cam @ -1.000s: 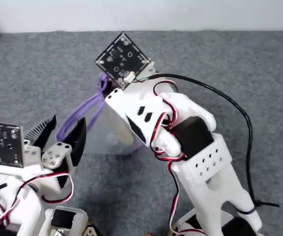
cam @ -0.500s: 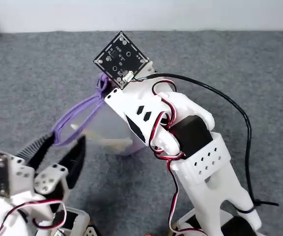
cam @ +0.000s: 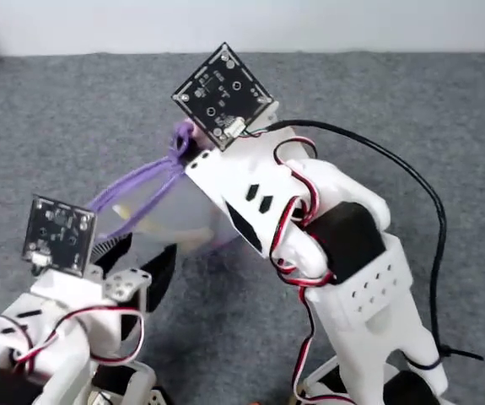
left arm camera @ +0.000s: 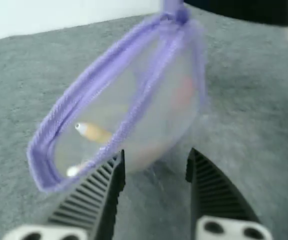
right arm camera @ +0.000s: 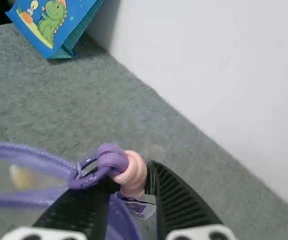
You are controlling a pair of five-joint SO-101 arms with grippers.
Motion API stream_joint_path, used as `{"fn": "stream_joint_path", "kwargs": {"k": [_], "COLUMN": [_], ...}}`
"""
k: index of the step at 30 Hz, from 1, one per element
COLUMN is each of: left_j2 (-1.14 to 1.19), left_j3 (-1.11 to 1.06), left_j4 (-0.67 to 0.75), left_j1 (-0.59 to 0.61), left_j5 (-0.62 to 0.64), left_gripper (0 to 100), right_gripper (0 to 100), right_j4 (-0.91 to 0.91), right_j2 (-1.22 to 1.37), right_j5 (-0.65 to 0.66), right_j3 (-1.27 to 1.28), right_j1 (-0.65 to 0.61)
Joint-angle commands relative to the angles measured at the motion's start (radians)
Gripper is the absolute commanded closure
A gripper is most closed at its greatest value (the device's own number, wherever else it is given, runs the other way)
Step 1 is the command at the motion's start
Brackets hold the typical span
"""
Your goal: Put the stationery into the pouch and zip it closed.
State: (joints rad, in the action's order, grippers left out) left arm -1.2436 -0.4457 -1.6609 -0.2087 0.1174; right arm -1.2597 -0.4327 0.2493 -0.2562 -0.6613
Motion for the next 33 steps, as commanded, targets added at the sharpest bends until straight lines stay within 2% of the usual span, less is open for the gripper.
{"fn": "stream_joint_path", "kwargs": {"k": [1, 9, 14, 18, 26, 30, 33], "left_j2": [0.0, 0.008, 0.009, 0.0, 0.0, 0.003, 0.008], "left_j3": [-0.039, -0.163, -0.194, -0.162, 0.165, 0.309, 0.372], "left_j4": [0.098, 0.308, 0.356, 0.292, 0.066, -0.029, -0.091], "left_j1": [0.06, 0.18, 0.098, 0.026, 0.034, 0.066, 0.052], "left_j5": [-0.011, -0.008, -0.006, -0.005, -0.006, -0.006, -0.006], "left_gripper": [81, 81, 81, 81, 80, 75, 74], "right_gripper": [99.1, 99.1, 99.1, 99.1, 99.1, 99.1, 99.1], "right_j4": [-0.11, -0.36, -0.518, -0.519, -0.452, -0.418, -0.394], "right_j2": [-0.018, -0.019, -0.025, -0.019, -0.027, -0.028, -0.027], "right_j5": [-0.074, -0.126, -0.199, -0.218, -0.219, -0.219, -0.219], "right_j3": [-0.114, -0.207, -0.201, -0.149, -0.031, 0.005, 0.008], "right_j1": [-0.008, -0.022, -0.102, -0.108, -0.108, -0.108, -0.111]}}
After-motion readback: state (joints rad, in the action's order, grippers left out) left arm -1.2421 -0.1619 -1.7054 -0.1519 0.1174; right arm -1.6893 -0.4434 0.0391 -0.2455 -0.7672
